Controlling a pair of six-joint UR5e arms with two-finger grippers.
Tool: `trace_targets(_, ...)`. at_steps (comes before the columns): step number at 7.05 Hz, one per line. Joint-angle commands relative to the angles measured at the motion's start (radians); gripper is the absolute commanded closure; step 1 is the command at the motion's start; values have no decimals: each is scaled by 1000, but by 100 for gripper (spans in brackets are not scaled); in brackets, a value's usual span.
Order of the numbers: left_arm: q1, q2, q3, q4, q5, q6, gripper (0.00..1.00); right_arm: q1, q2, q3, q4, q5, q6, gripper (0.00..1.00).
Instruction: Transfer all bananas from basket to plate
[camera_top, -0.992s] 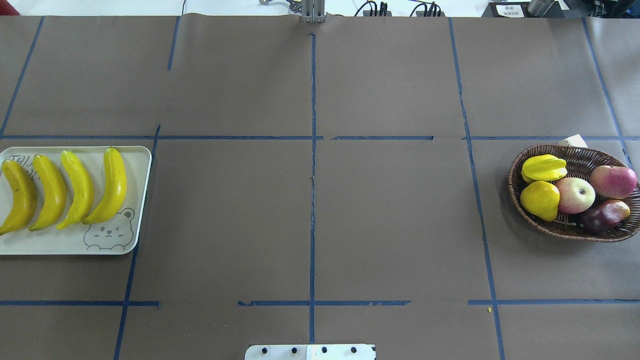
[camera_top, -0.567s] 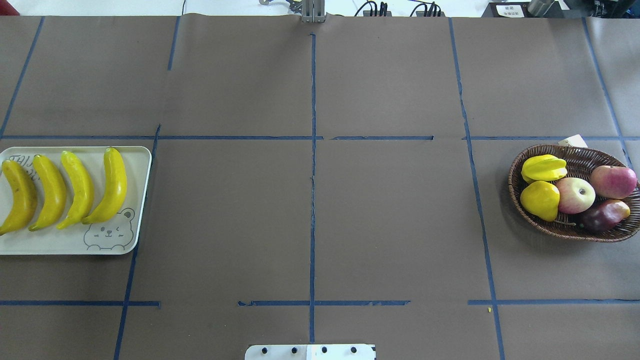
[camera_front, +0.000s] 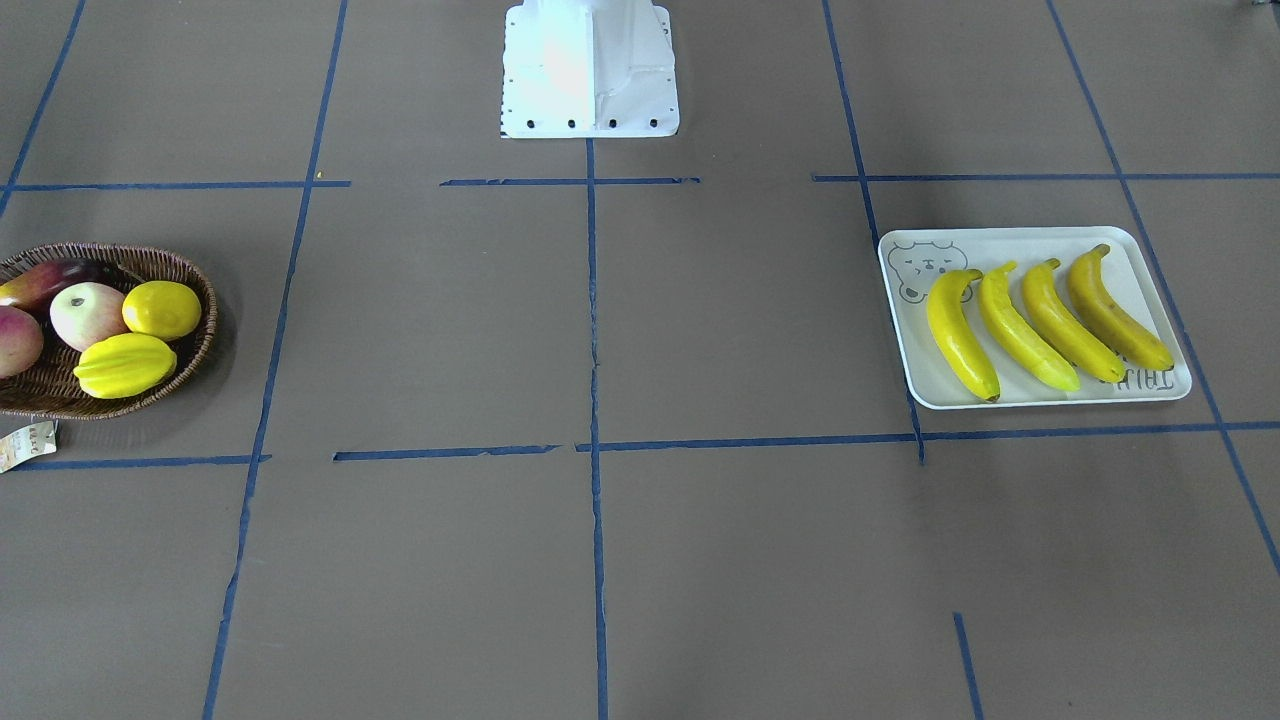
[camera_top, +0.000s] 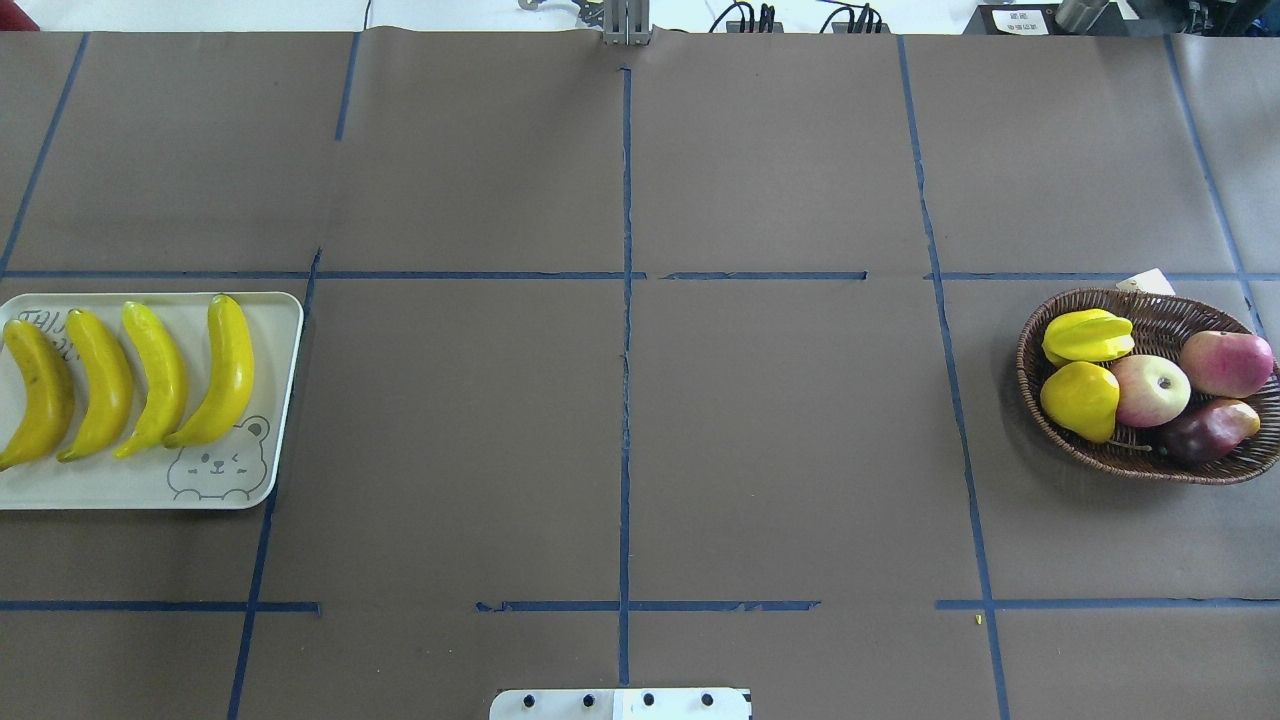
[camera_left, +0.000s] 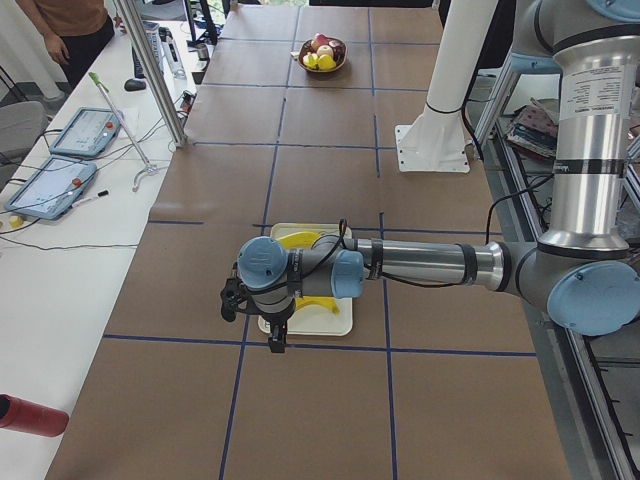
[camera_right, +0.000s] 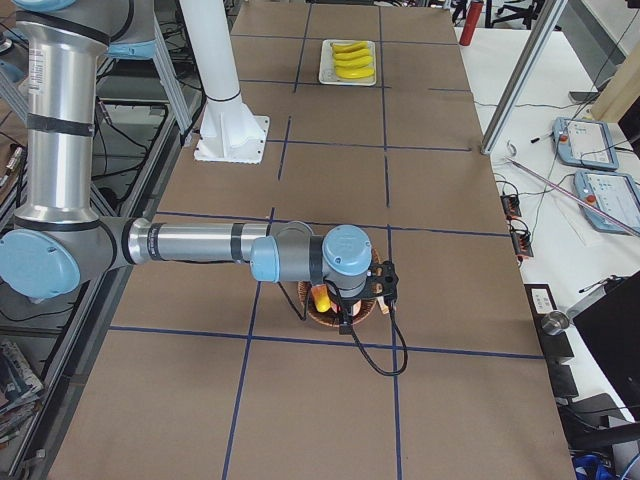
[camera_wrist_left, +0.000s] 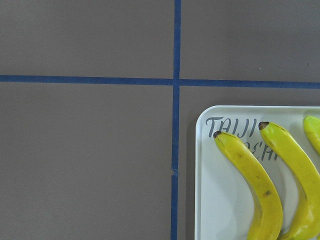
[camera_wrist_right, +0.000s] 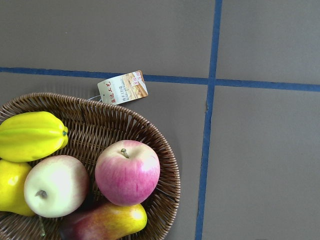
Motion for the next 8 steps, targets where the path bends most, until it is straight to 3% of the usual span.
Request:
trace_targets(1, 0, -2, -1, 2, 0, -1, 0, 10, 2, -9, 2, 0, -2, 0)
trace_targets(8, 0, -5, 9, -1, 0, -6, 0, 10, 13, -4, 2, -2, 12, 0)
